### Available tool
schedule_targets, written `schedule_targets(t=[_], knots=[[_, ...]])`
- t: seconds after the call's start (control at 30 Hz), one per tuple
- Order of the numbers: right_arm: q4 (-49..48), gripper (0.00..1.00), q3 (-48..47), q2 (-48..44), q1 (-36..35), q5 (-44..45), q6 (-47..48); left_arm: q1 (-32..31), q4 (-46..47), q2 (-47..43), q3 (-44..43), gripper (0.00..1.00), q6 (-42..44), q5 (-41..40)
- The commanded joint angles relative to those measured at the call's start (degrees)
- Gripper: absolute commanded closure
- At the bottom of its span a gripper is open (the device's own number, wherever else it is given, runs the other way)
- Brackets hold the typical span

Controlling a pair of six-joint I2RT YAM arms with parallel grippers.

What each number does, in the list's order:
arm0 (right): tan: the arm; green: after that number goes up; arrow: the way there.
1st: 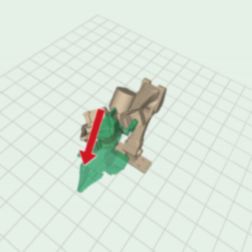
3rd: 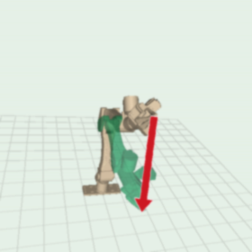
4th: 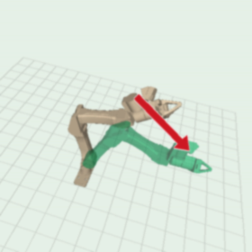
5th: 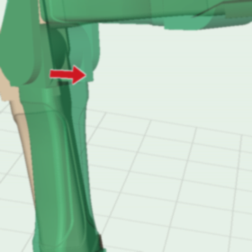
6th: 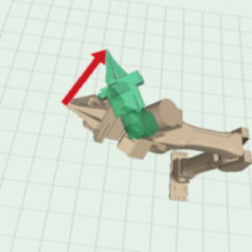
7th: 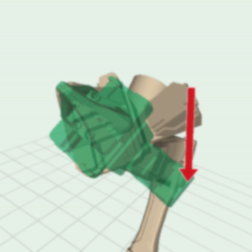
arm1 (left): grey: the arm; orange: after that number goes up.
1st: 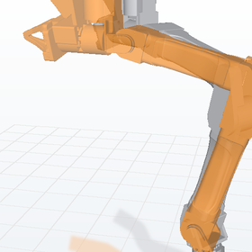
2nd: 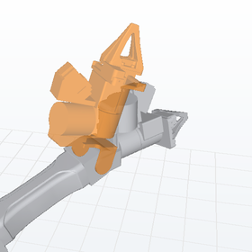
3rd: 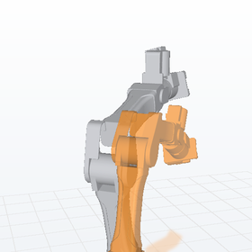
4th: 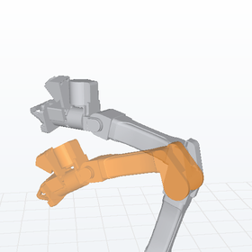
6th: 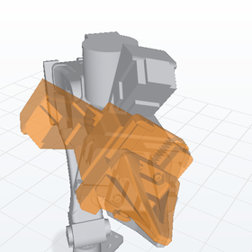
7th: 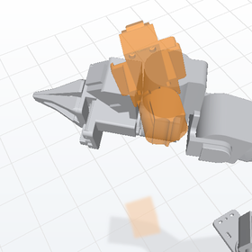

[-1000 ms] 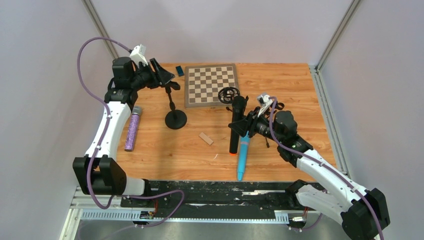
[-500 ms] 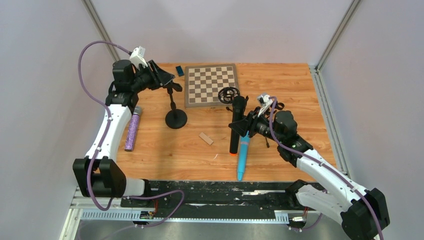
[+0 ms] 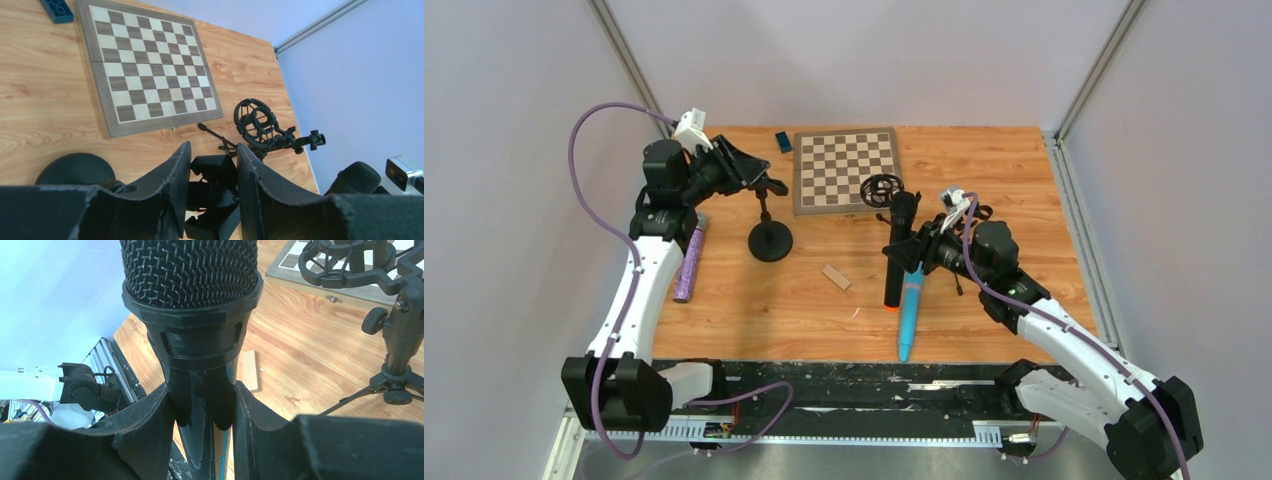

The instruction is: Attach the microphones to the stand

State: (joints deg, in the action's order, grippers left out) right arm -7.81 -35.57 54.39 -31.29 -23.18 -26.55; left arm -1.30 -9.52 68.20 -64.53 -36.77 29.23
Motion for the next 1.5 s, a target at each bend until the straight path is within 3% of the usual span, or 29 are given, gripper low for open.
schedule_targets(t=[0.0,0.3,0.67,1.03,1.47], knots=[[-2.49,1.00,-1.68,-0.23,0.52,0.59,-1.14,-2.31,4.63,-4.04,-1.14,1.00,-2.47,-1.70],[-1.96,1.00,-2.13,-1.67,1.12,0.91,-0.88,-9.23,6.05,-8.73,0.02,1.00,-4.46,-7.52],[1.30,1.00,-4.30,-5.97,3.22,2.66,2.46,-27.76,8.61,-12.47,3.26,1.00,-7.81,-18.70],[5.74,1.00,-5.18,-10.69,14.03,-1.29,3.30,-45.83,16.12,-7.57,5.00,1.00,-11.39,-26.53],[6.93,1.00,-4.86,-11.32,17.77,-2.65,3.08,-52.24,22.16,-3.29,7.00,1.00,-14.07,-28.96]])
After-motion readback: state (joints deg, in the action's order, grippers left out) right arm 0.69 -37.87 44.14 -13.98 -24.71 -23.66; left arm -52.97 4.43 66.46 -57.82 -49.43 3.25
